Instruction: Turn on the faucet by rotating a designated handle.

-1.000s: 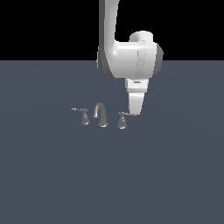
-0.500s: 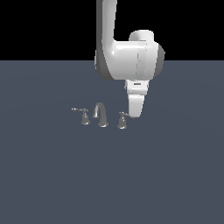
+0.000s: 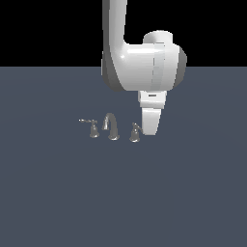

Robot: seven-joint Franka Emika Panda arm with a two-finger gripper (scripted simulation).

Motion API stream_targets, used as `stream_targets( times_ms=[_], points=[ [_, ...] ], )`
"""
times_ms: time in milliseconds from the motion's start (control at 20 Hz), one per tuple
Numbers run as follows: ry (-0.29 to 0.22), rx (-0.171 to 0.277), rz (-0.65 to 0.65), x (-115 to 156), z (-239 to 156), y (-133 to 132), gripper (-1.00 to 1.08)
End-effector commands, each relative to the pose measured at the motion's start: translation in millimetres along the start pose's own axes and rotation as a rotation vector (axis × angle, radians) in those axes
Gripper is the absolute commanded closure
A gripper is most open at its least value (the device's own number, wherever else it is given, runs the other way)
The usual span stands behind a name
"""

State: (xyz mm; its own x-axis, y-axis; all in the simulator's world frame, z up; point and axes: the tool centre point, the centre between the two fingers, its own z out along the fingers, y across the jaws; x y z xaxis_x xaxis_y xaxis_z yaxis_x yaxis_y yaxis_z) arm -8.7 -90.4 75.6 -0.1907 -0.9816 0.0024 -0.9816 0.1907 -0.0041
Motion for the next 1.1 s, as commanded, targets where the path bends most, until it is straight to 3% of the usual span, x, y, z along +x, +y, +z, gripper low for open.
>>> stream_targets(
  times_ms=[0, 500, 550, 600, 1050],
  points=[
    [0.000, 0.000, 0.000, 0, 0, 0, 1.08],
    [-0.002, -0.004, -0.011, -48, -1, 27, 1.08],
    [-0.002, -0.004, -0.011, -48, -1, 27, 1.08],
    [0.007, -0.005, 0.031, -19, 0, 23, 1.08],
    [-0.001, -0.004, -0.006, -80, -1, 13, 1.08]
  ],
)
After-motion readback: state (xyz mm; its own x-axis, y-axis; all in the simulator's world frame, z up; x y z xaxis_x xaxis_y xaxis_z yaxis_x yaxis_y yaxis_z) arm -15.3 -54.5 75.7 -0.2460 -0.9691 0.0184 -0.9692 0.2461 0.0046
